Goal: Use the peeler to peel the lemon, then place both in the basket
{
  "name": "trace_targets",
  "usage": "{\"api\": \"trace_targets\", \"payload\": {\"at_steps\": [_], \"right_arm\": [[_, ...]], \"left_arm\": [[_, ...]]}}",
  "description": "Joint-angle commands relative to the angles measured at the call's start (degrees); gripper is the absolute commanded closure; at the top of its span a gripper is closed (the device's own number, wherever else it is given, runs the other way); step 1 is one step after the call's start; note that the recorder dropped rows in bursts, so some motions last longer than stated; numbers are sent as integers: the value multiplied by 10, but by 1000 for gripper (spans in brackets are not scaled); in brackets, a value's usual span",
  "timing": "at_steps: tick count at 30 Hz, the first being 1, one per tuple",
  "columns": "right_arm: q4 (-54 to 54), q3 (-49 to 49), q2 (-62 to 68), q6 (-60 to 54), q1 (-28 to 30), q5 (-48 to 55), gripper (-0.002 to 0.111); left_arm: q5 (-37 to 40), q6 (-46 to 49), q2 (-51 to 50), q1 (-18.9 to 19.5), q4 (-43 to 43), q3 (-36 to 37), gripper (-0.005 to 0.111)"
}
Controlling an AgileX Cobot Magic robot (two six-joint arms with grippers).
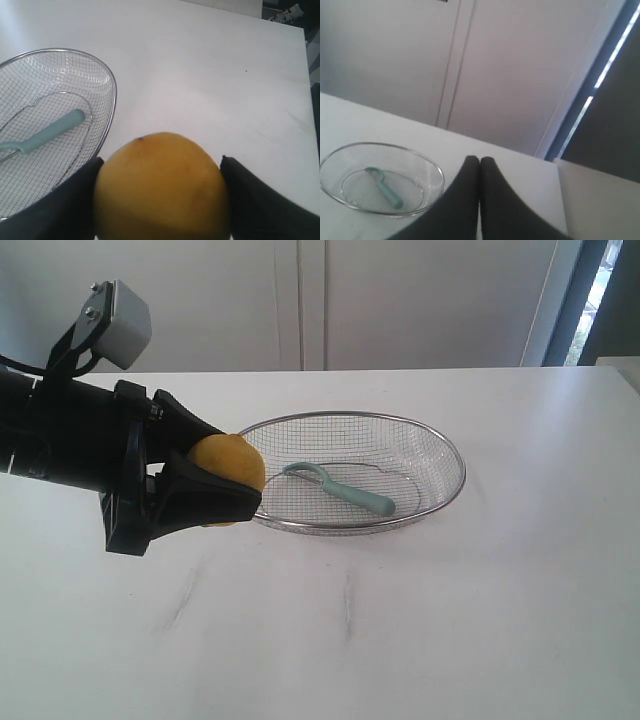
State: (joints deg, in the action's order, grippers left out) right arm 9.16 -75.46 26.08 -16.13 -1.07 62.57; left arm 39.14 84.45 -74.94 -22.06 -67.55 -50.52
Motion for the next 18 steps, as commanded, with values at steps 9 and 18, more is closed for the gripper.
{"api": "trace_targets", "payload": {"at_steps": [9,18], "right_arm": [[2,4,-134,2,13,3,108],[0,67,-147,2,13,-48,108]], "left_arm": [[14,0,2,0,-14,-2,107],[13,0,2,0,-14,-2,107]]}}
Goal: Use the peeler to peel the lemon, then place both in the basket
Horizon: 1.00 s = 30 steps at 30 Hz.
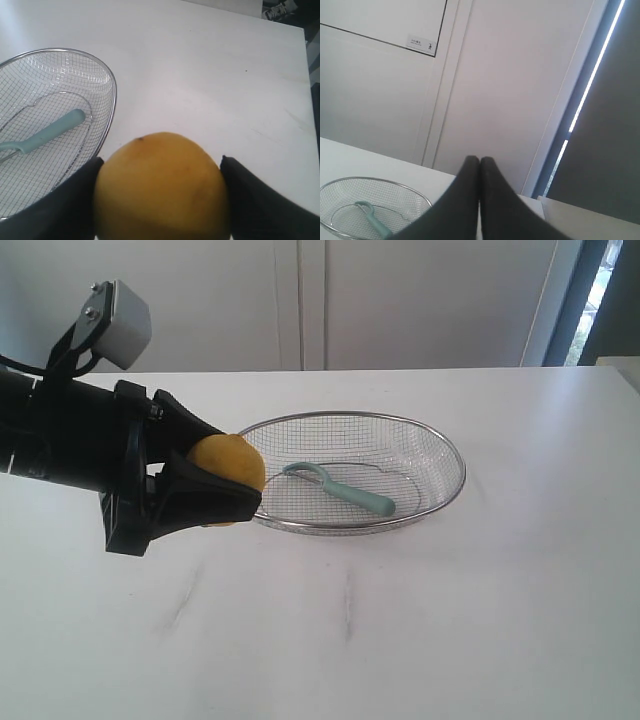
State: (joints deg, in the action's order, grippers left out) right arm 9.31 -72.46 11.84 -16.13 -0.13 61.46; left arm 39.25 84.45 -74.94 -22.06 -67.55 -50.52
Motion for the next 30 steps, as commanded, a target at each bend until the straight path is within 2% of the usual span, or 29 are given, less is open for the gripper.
{"api": "trace_targets", "payload": {"at_steps": [1,7,15,24,30], "right_arm": [[-2,49,-5,2,3,-48,108],[-3,138,-9,2,3,-127,108],[-3,317,-47,2,3,-241,108],[-2,501,-118,2,3,-246,108],[-1,530,-118,0,3,-285,108]], "left_arm": [[13,0,2,0,-14,-2,107],[13,0,2,0,-14,-2,107],[13,0,2,0,-14,-2,107],[13,0,2,0,-14,-2,107],[10,0,2,0,-15,-2,107]]}}
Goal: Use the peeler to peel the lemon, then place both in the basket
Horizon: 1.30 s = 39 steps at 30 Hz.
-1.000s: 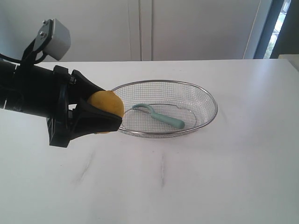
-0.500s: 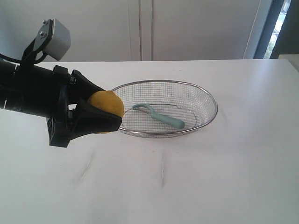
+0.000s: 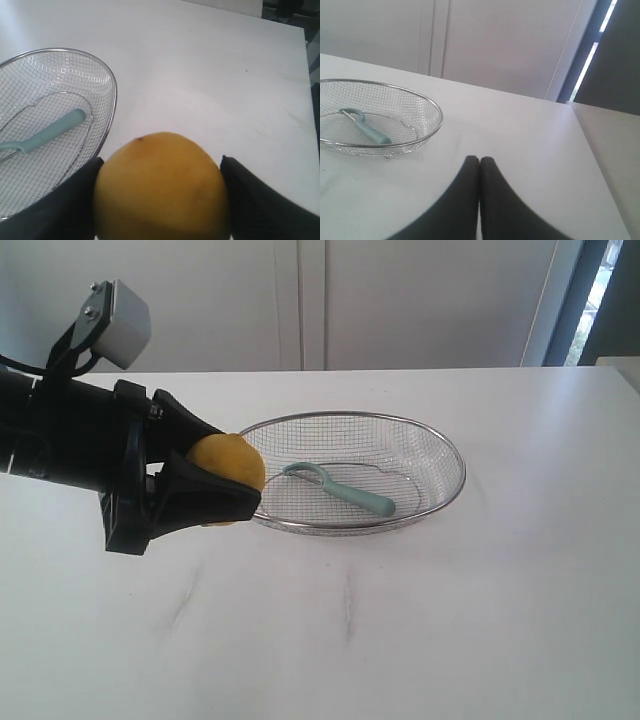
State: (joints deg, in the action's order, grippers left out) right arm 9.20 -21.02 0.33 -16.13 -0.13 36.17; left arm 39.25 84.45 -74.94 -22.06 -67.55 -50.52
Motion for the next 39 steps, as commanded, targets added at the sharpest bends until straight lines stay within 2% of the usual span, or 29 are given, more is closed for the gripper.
{"api": "trace_targets", "payload": {"at_steps": [1,8,9,10,14,18,22,26,29,34,35,39], "right_arm": [[1,22,-3,0,3,-39,108],[1,114,-3,0,3,-86,108],[2,139,-3,0,3,-141,108],[2,149,-3,0,3,-151,108],[0,208,-3,0,3,-148,108],[-10,210,-3,-1,3,-196,108],[-132,210,-3,-1,3,-196,108],[-68,210,-3,-1,3,-196,108],[-34,210,-3,-1,3,-196,108],[-35,210,-3,-1,3,-196,108],[-35,210,-3,-1,3,-196,108],[-35,210,-3,-1,3,-196,108]], "left_arm": [[10,0,2,0,-15,-2,107],[11,0,2,0,-13,-2,107],[9,0,2,0,-13,-2,107],[9,0,2,0,-13,-2,107],[9,0,2,0,-13,-2,107],[8,0,2,0,-13,-2,107],[8,0,2,0,-13,-2,107],[7,0,2,0,-13,-2,107],[-41,-12,2,0,-13,-2,107],[-193,-38,-1,0,-33,-19,107],[-203,-38,-7,0,-33,-29,107],[-187,-53,-104,0,-36,-143,107]]}}
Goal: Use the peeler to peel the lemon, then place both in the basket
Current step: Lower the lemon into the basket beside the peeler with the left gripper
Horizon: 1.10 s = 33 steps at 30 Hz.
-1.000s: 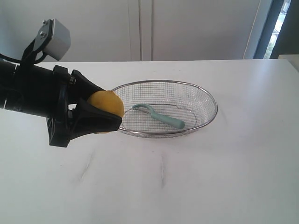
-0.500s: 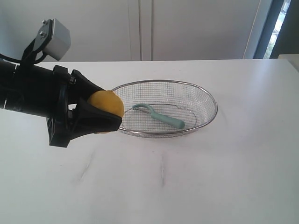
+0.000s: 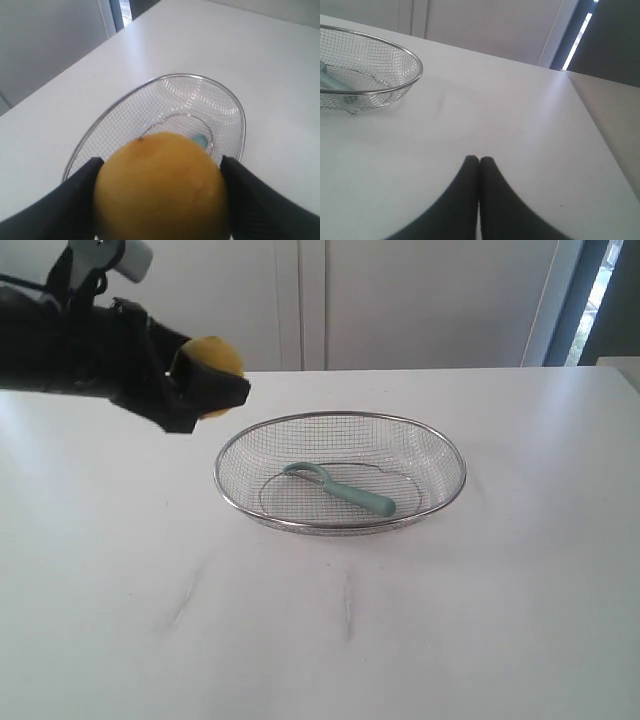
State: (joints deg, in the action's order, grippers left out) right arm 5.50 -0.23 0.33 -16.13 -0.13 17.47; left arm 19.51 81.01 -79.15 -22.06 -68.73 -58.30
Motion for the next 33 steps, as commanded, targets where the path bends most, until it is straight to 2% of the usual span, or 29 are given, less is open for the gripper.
{"api": "trace_targets", "payload": {"at_steps": [1,4,7,10,13,15,18,19,20,21,23,26,33], "right_arm": [[2,2,-3,-1,3,-9,108],[2,2,-3,-1,3,-9,108],[2,2,-3,-1,3,-9,108],[2,2,-3,-1,3,-9,108],[2,2,-3,-1,3,-9,108],[2,2,-3,-1,3,-9,108],[2,2,-3,-1,3,-9,108],[2,2,-3,-1,3,-9,108],[2,2,-3,-1,3,-9,108],[2,2,-3,-1,3,-9,108],[2,2,-3,-1,3,-9,108],[2,2,-3,-1,3,-9,108],[2,2,-3,-1,3,-9,108]], "left_arm": [[11,-20,-106,0,-24,-98,107],[13,-17,-177,-11,-24,-139,107],[-17,26,-284,-40,-24,-187,107],[-50,37,-345,-51,-24,-203,107],[-49,37,-386,-51,-24,-204,107],[-50,37,-398,-51,-24,-204,99],[-50,37,-402,-51,-24,-204,80],[-49,37,-402,-51,-24,-204,65],[-49,37,-402,-51,-24,-204,58],[-58,36,-402,-51,-25,-204,46],[-58,32,-402,-51,-31,-204,36],[-58,32,-402,-51,-45,-205,29],[-38,25,-401,-51,-64,-205,29]]}}
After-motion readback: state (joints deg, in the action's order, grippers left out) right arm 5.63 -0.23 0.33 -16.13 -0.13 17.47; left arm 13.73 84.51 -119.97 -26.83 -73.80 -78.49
